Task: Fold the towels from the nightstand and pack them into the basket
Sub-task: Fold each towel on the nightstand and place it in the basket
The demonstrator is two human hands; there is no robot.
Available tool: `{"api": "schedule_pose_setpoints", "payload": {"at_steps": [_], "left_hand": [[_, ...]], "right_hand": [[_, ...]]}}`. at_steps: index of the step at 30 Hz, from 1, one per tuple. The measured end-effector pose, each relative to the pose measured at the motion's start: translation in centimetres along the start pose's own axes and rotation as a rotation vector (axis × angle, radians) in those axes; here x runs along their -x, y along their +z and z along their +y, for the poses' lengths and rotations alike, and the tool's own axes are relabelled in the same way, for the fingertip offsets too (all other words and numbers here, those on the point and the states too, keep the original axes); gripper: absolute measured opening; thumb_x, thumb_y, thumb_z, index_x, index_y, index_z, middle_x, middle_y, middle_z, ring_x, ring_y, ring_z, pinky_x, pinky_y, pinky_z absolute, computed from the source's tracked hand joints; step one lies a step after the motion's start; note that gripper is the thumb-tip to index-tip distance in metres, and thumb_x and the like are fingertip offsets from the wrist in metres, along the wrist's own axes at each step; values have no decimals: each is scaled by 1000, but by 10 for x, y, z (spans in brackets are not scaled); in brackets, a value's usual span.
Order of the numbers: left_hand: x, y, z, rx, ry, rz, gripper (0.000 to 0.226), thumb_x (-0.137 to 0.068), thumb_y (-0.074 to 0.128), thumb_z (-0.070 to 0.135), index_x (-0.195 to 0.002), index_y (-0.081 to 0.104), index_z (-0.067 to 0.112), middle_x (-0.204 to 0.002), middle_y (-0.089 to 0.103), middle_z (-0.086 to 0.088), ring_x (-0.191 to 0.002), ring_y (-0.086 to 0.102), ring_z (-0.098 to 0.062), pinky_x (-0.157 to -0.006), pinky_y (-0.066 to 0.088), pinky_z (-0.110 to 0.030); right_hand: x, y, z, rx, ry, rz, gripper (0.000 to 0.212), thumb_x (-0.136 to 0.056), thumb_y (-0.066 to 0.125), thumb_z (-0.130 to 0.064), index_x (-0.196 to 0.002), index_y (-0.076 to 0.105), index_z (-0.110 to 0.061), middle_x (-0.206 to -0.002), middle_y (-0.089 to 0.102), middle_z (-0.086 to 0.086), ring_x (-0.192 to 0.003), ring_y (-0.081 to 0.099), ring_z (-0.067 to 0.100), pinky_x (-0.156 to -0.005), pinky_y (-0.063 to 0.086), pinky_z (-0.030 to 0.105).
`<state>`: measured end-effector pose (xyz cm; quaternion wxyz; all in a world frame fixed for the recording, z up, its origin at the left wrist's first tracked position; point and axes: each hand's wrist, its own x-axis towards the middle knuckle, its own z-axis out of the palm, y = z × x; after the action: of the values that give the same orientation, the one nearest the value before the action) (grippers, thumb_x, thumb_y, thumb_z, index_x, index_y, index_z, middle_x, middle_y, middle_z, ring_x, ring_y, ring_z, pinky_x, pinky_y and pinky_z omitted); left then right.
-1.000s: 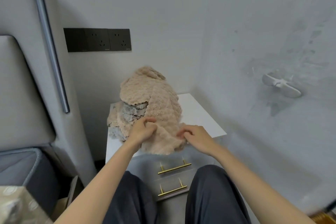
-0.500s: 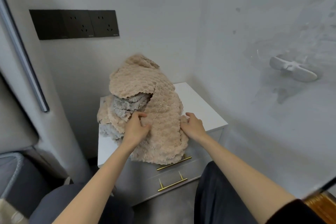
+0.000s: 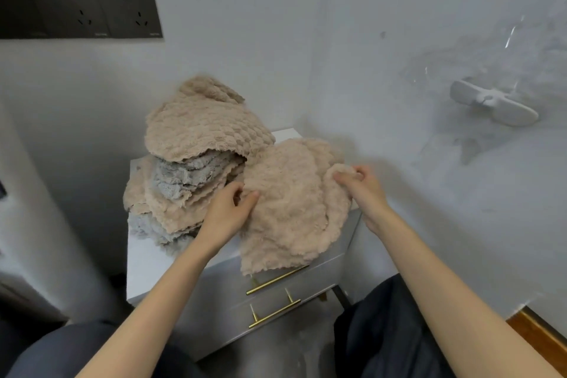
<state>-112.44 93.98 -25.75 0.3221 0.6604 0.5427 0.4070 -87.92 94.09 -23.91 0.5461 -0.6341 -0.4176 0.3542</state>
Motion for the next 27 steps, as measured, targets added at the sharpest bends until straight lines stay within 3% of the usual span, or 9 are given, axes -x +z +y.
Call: {"api": "schedule_pose_setpoints", "payload": {"at_steps": [5,10,12,14,16,18,20,24,27], "left_hand": [[-6,1,5,64,156,227,22,-92,60,33,-76,57,17,-61,49,3,-53,40,-6,-50,30,-17],[-4,-4,4,35,193,387,33,-89,61,39,-73,54,11,-63,50,-1,-57,42,-10,-54,32,-17],[0,-7,9,-40,273,448,31,-88,63,36,-70,51,13,-73,54,-1,-67,45,-5,-62,34,-11],[0,-10,14,-46,336,487,28,-88,66,28,-69,51,13,-98,62,2,-89,52,4,-75,34,-4],[1,-13,19,85,310,434,29,-90,63,28,-70,53,11,-115,63,13,-108,54,5,-86,40,-13],[4,-15,23,272,268,370,29,-93,59,33,-72,52,14,-94,67,15,-89,61,0,-74,47,-23],[11,-19,27,306,268,427,26,-93,56,36,-72,49,22,-67,53,14,-62,48,-2,-56,39,-19],[22,-27,22,178,269,580,22,-97,52,31,-77,44,27,-68,43,13,-61,39,0,-57,34,-14],[28,-30,7,38,232,558,15,-98,49,32,-92,40,21,-73,43,14,-61,42,2,-57,36,-11]], "right_hand": [[-9,-33,4,31,-187,221,19,-83,72,-16,-94,58,-10,-85,63,4,-77,58,15,-73,46,30],[-7,-44,3,-44,-247,224,18,-84,72,-22,-85,56,-15,-72,59,-4,-60,52,0,-55,40,11],[-4,-47,1,-156,-229,192,21,-84,72,-17,-84,50,-21,-71,57,-3,-59,51,1,-57,41,14],[-1,-51,-3,-292,-215,140,24,-83,72,-12,-92,54,-24,-75,62,-1,-66,57,6,-65,44,19],[1,-55,-7,-397,-216,69,30,-81,73,-12,-105,62,-27,-79,70,-3,-76,65,7,-71,49,19],[2,-56,-9,-380,-241,40,27,-81,73,-15,-105,69,-27,-81,72,-7,-82,66,4,-75,49,17],[6,-53,-8,-190,-308,82,14,-83,73,-21,-94,73,-29,-84,72,-8,-84,65,4,-78,49,21],[14,-40,-4,143,-454,100,5,-85,71,-31,-89,71,-27,-94,69,-4,-95,62,6,-88,48,26],[14,-19,-2,136,-470,9,3,-90,64,-22,-89,64,-25,-79,63,4,-71,54,9,-65,42,27]]}}
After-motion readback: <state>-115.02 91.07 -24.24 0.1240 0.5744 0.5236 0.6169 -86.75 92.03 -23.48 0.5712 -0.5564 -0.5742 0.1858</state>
